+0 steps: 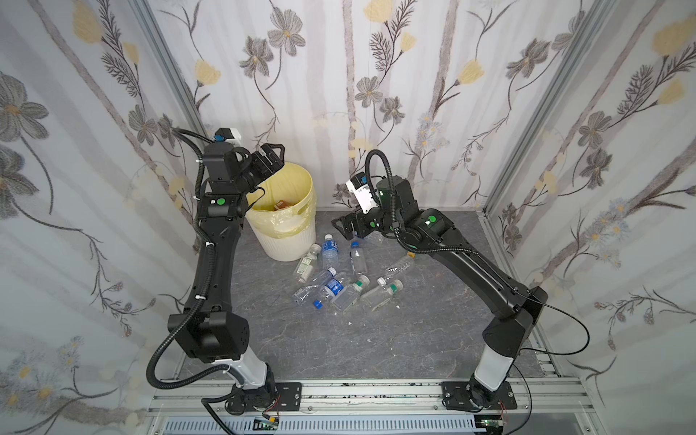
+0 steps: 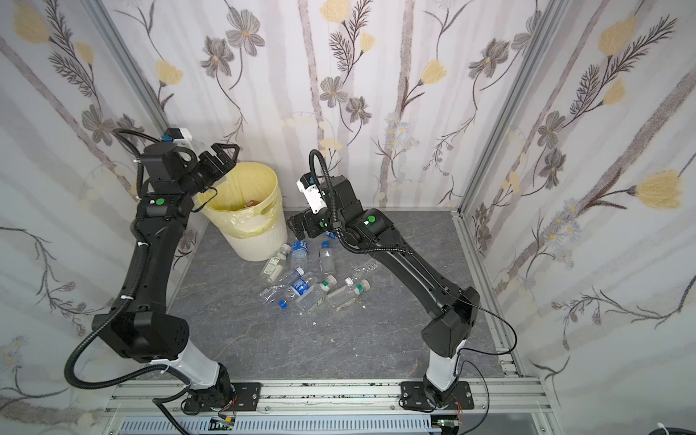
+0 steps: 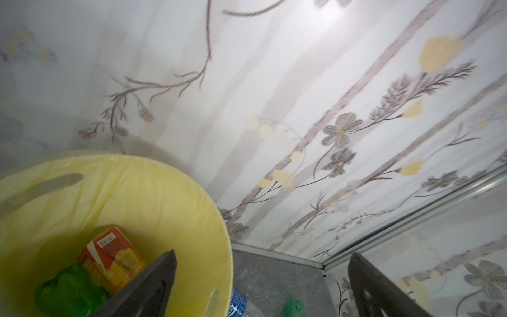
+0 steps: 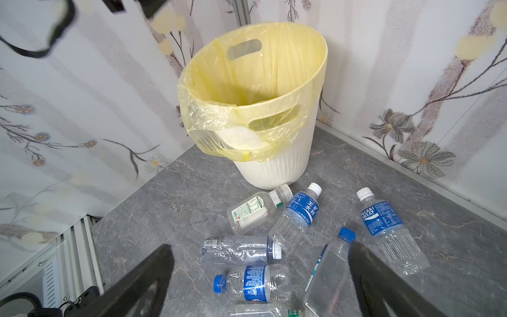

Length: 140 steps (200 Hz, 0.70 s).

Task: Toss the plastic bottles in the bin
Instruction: 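Swing both empty grippers from the bin back toward the bottle pile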

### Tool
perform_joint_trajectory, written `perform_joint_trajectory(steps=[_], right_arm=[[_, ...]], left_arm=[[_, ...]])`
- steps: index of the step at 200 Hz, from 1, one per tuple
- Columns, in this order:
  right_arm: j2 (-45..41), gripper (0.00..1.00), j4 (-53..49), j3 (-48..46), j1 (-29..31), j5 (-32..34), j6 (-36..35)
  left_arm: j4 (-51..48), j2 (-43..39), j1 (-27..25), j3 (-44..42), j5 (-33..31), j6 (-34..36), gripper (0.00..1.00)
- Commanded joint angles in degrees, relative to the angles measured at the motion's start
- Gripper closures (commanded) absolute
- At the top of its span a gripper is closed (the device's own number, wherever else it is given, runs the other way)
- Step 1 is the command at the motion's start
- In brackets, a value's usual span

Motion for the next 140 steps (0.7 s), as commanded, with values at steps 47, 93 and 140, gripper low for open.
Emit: perform_joint_trajectory(steps=[47, 93, 140], right_arm=[[-5.5, 0.00, 2.8, -8.9, -1.7, 8.0, 3.9], [-14.9, 0.00, 10.0, -25.3, -7.4, 9.6, 8.8], [-24.3, 0.00, 14.2, -38.7, -14.4, 9.5, 11.2]], left_arm=[[1.4, -3.4, -11.0, -7.2, -2.6, 5.0, 0.00], [1.5, -5.1, -21.1, -13.5, -8.0, 8.2, 0.00], [1.5, -7.1, -30.1, -20.5, -13.5, 10.5, 0.00]])
